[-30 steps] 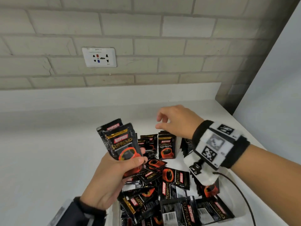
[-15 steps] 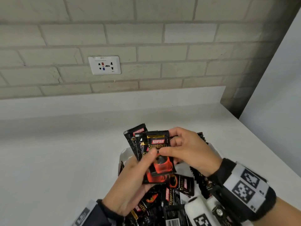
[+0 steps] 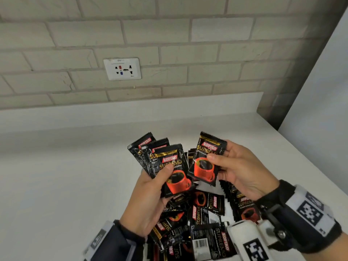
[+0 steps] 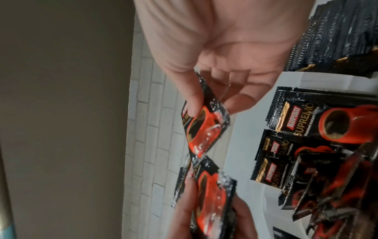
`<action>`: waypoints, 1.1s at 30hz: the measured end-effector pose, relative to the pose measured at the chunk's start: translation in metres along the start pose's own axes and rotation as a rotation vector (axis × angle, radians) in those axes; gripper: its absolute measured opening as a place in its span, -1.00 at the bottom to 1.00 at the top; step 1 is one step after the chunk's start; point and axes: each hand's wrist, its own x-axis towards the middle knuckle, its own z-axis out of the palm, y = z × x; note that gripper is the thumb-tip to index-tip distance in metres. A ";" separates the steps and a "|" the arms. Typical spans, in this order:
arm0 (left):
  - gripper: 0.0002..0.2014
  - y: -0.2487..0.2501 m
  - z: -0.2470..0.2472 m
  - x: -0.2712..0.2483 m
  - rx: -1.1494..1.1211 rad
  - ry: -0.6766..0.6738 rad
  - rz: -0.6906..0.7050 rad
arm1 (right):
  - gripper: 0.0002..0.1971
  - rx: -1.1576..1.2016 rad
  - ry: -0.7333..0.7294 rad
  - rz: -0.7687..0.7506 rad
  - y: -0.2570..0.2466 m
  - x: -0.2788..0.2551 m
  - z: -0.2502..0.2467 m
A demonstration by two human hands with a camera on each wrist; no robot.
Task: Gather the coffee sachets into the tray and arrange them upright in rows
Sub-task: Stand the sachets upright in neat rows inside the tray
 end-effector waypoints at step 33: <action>-0.66 -0.004 -0.009 0.003 0.535 -0.218 0.198 | -0.60 -0.904 -0.159 -0.190 -0.022 -0.005 0.022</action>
